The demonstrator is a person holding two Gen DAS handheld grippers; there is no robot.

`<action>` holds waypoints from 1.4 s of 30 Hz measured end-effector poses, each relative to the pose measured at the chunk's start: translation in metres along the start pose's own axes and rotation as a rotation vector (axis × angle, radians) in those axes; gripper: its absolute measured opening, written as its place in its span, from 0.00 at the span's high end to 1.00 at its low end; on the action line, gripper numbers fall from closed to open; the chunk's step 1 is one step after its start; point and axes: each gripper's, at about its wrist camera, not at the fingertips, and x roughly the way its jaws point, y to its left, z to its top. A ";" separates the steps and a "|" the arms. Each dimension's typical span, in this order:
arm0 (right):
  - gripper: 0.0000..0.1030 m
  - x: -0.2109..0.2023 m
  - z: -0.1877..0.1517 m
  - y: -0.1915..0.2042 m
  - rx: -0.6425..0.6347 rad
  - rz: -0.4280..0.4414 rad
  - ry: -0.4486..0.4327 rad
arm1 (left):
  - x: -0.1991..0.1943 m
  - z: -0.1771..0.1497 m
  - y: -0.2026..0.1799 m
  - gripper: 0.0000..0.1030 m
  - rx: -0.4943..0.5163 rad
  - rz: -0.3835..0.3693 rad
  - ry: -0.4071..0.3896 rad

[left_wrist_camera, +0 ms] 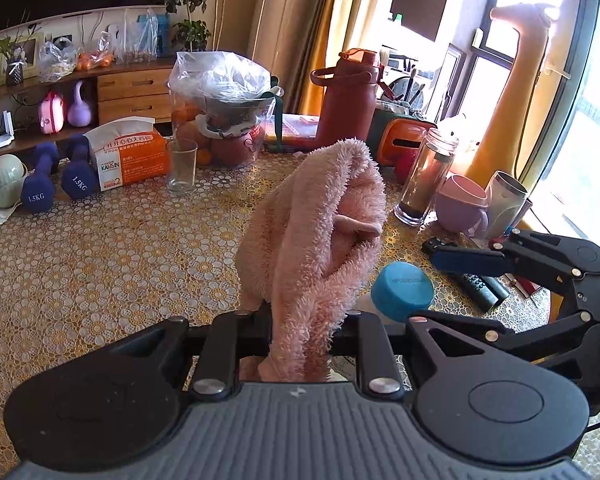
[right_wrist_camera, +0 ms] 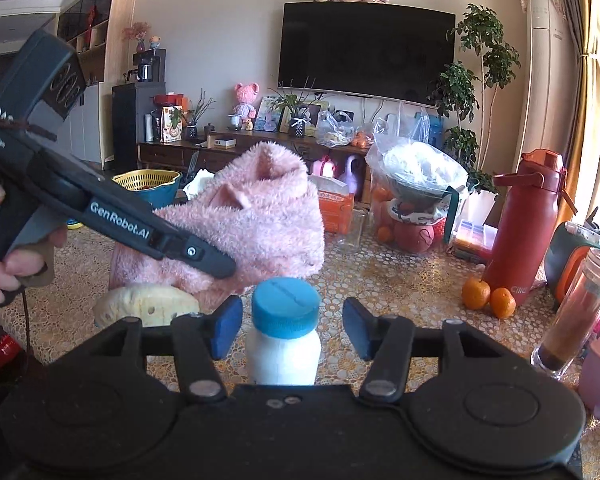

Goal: Organize objects
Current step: 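Keep rubbing the bottle side along the hanging towel with the right gripper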

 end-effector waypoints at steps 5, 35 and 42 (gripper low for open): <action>0.47 0.006 0.011 0.003 -0.058 -0.004 0.036 | 0.003 -0.002 -0.004 0.80 -0.033 -0.060 -0.003; 0.62 0.007 0.012 -0.002 -0.135 0.036 0.130 | 0.083 -0.049 0.005 0.81 -0.020 -0.084 0.215; 0.62 0.005 0.012 -0.004 -0.128 0.034 0.125 | 0.025 -0.034 0.008 0.81 -0.010 -0.062 0.080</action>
